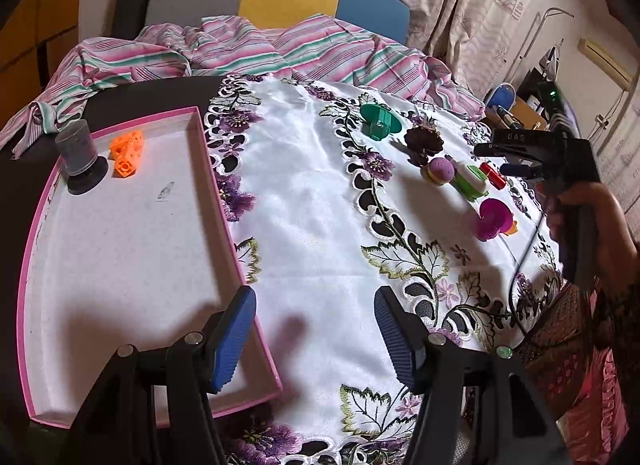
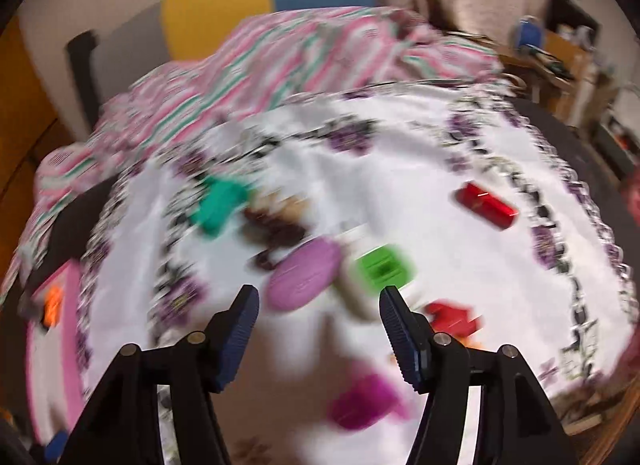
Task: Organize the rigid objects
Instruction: 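Move the right tool to the white green-faced plug device and grasp it, then lower the left tool onto the purple oval object and close it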
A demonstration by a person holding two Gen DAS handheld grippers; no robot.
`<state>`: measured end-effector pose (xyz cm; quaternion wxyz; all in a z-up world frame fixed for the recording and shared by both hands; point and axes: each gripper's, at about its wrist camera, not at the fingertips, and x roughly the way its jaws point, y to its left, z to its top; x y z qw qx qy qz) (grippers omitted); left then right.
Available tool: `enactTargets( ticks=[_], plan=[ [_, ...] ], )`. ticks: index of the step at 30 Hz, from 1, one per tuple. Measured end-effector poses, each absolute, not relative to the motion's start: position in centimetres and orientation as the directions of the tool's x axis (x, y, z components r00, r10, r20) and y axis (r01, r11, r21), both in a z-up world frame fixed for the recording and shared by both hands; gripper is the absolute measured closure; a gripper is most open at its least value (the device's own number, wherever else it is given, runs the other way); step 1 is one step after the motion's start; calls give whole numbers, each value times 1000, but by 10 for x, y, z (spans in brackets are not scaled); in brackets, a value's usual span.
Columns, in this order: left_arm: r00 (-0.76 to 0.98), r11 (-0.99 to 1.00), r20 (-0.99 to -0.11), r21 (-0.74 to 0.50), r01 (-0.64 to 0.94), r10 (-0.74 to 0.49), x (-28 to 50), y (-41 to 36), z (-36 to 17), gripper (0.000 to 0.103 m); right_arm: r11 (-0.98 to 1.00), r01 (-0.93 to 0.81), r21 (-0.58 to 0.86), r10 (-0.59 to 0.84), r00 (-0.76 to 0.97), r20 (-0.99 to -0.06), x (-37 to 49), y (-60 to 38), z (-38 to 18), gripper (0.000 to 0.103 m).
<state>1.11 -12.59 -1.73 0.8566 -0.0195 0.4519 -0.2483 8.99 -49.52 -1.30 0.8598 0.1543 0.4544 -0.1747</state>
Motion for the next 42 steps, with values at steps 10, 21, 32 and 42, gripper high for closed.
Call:
enactTargets(
  ticks=[10, 21, 32, 42],
  plan=[
    [461, 870, -767, -252, 424, -447, 11, -135, -14, 41, 910, 408, 79, -120, 440, -890, 116, -525, -50, 39],
    [451, 864, -772, -243, 440, -447, 14, -147, -13, 41, 947, 319, -19, -162, 431, -888, 129, -504, -74, 50],
    [460, 853, -766, -216, 475, -450, 27, -169, -1, 41, 967, 197, 161, 51, 471, -881, 126, -455, -65, 50],
    [449, 809, -773, -137, 571, -448, 73, -234, 5, 41, 907, 384, 172, -20, 447, -894, 117, -498, -67, 50]
  ],
)
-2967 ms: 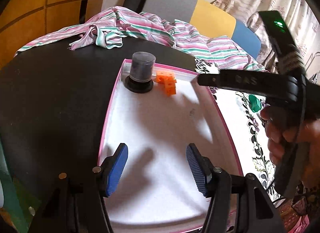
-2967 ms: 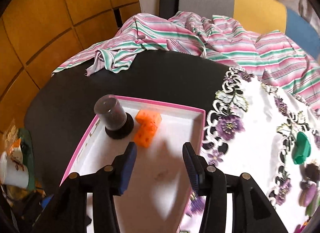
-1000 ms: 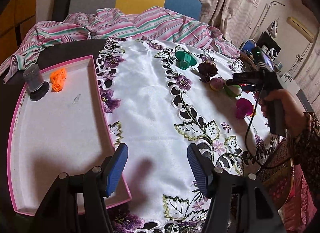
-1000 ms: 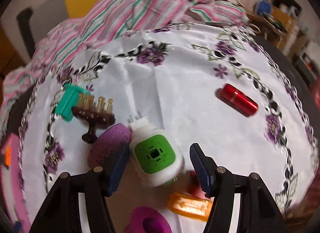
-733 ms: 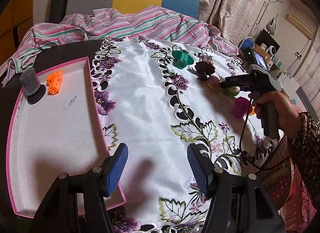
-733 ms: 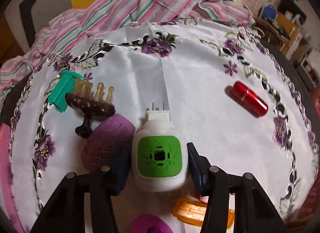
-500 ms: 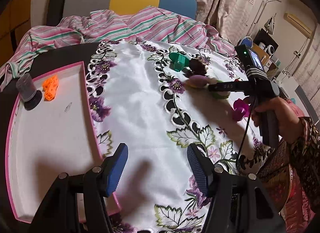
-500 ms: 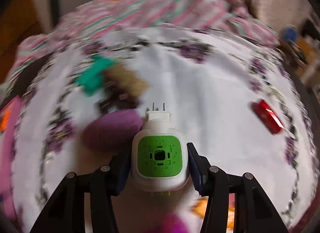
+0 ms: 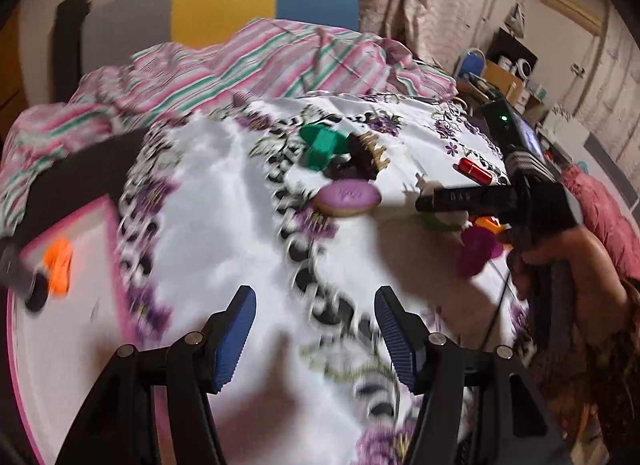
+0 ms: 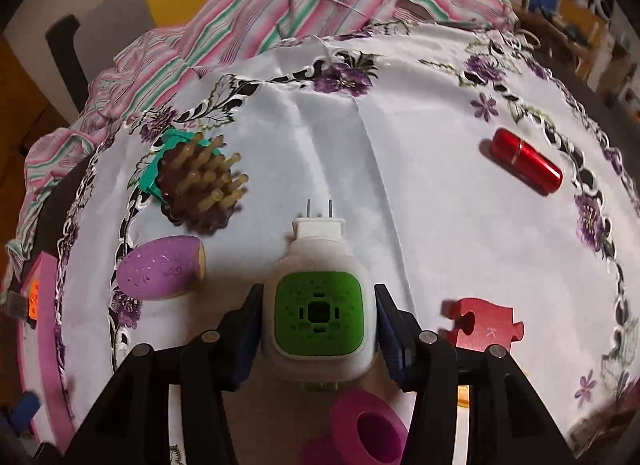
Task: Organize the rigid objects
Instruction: 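Lower the left tool onto the purple oval object and close it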
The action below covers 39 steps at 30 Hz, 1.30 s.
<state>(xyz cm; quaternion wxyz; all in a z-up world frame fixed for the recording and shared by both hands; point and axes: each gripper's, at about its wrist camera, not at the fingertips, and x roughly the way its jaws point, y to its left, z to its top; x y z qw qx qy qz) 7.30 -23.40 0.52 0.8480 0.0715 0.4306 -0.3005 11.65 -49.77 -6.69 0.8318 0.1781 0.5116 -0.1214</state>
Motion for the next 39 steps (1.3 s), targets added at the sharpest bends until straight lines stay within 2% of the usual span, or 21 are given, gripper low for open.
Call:
enactTargets(
  ticks=[11, 14, 20, 23, 33, 34, 36, 39],
  plan=[
    [419, 706, -818, 22, 708, -395, 150, -331, -23, 40, 871, 433, 231, 25, 431, -902, 114, -511, -75, 50],
    [383, 690, -837, 10, 723, -390, 161, -343, -34, 42, 876, 429, 220, 17, 428, -904, 115, -509, -75, 50],
    [238, 617, -847, -128, 776, -475, 145, -347, -43, 43, 861, 443, 249, 36, 436, -899, 113, -514, -76, 50],
    [303, 632, -846, -51, 773, -438, 135, -349, -40, 42, 855, 450, 257, 40, 438, -898, 113, -514, -76, 50],
    [353, 691, -841, -33, 722, -409, 157, -375, -43, 41, 846, 474, 243, 16, 434, -901, 111, -517, -76, 50],
    [352, 696, -843, -36, 717, -407, 158, -376, -45, 42, 848, 472, 239, 13, 433, -901, 111, -517, -76, 50],
    [345, 707, -846, -52, 705, -406, 159, -376, -50, 58, 851, 470, 234, 10, 431, -902, 112, -516, -76, 50],
    [341, 715, -837, -81, 694, -427, 156, -370, -54, 59, 858, 462, 226, 5, 433, -902, 113, -515, -75, 51]
  ],
)
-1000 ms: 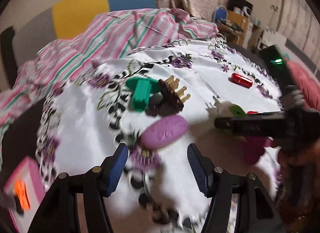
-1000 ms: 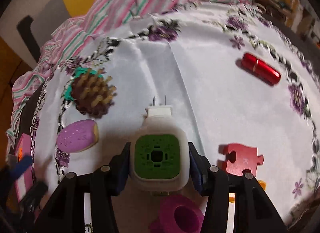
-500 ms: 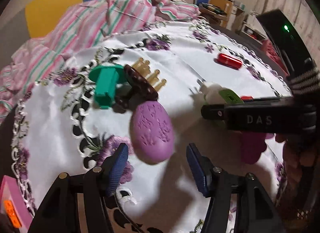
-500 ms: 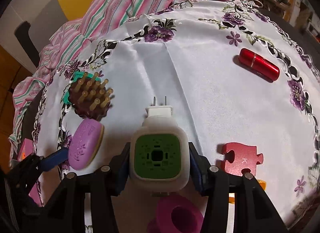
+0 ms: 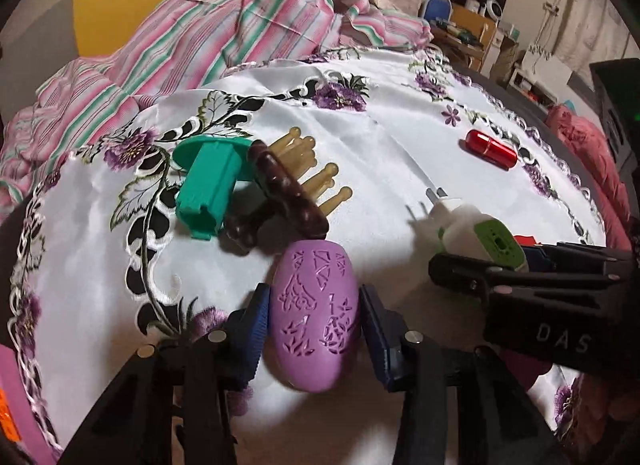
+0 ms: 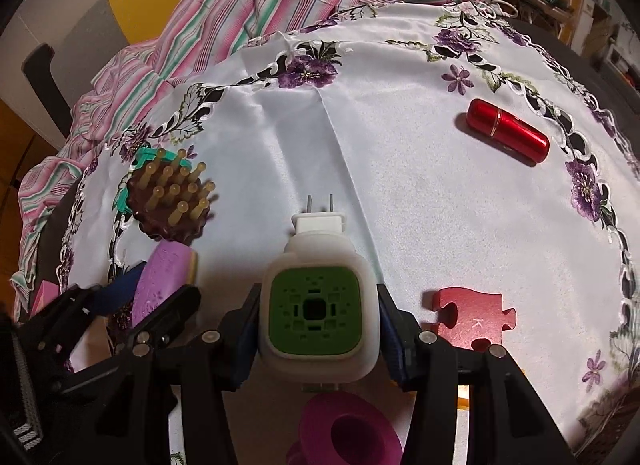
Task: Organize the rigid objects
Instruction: 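Lower the left tool onto the purple oval object and close it, then carry the purple oval into the tray and open the left tool while the right tool holds the device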
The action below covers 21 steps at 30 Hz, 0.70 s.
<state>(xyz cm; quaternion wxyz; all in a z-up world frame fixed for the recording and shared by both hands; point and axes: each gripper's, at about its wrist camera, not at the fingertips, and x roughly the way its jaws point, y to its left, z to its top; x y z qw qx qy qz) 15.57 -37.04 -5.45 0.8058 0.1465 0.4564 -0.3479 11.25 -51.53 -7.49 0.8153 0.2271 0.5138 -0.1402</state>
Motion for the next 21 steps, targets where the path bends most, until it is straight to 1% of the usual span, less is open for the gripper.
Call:
enactTargets(
  ticks=[4, 8, 15, 21],
  plan=[
    [346, 714, -832, -83, 695, -433, 147, -361, -54, 59, 878, 415, 238, 29, 451, -892, 116, -507, -72, 51],
    [364, 729, -827, -77, 680, -428, 134, -344, -53, 59, 916, 357, 185, -5, 470, -882, 118, -493, -64, 51],
    [372, 768, -807, -149, 623, -458, 113, -303, -52, 59, 954, 282, 104, -46, 477, -878, 121, -473, -60, 51],
    [397, 801, -795, -176, 572, -458, 95, -271, -51, 59, 979, 186, 87, -17, 495, -869, 121, -450, -57, 51]
  ],
)
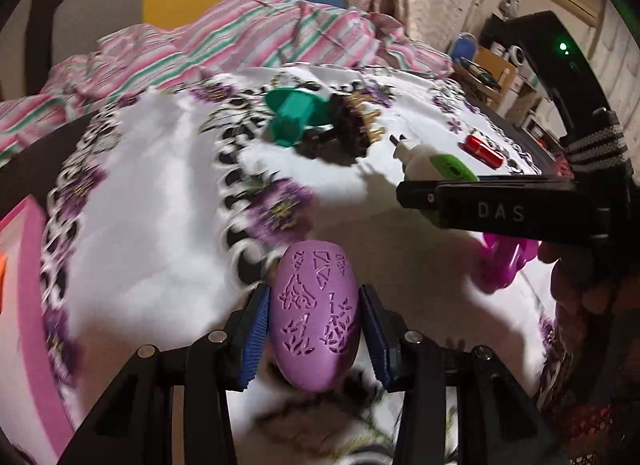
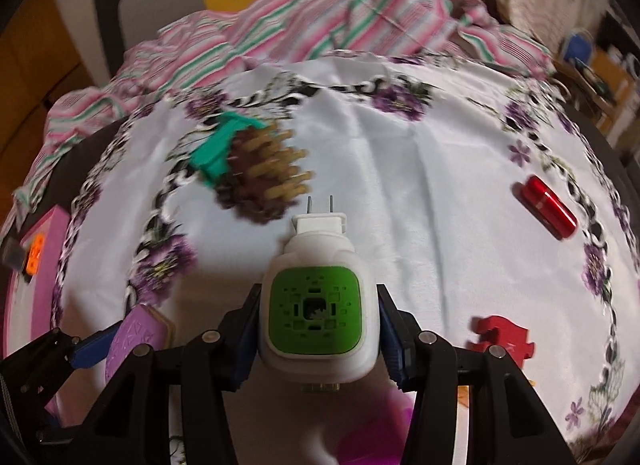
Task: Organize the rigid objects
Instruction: 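Carry the purple oval into the tray and open the left tool while the right tool holds the device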
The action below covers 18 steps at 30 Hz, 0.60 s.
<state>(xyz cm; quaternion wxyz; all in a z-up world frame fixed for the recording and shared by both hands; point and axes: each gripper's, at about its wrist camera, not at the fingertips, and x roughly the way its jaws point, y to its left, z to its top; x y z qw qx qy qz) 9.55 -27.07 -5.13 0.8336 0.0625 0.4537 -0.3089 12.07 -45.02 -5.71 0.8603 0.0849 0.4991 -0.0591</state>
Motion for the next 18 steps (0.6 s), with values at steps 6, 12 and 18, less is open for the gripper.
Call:
enactTargets(
  ticks=[6, 12, 18],
  plan=[
    [411, 840, -786, -239, 487, -462, 93, -235, -56, 59, 995, 82, 48, -1, 520, -854, 121, -424, -54, 51],
    [426, 839, -772, -245, 486, -472, 83, -219, -54, 59, 1000, 12, 20, 11, 532, -847, 119, -408, -52, 51],
    [442, 847, -789, -178, 502, -427, 76, -224, -55, 59, 1000, -10, 22, 24, 509, -860, 120, -405, -58, 51]
  ],
)
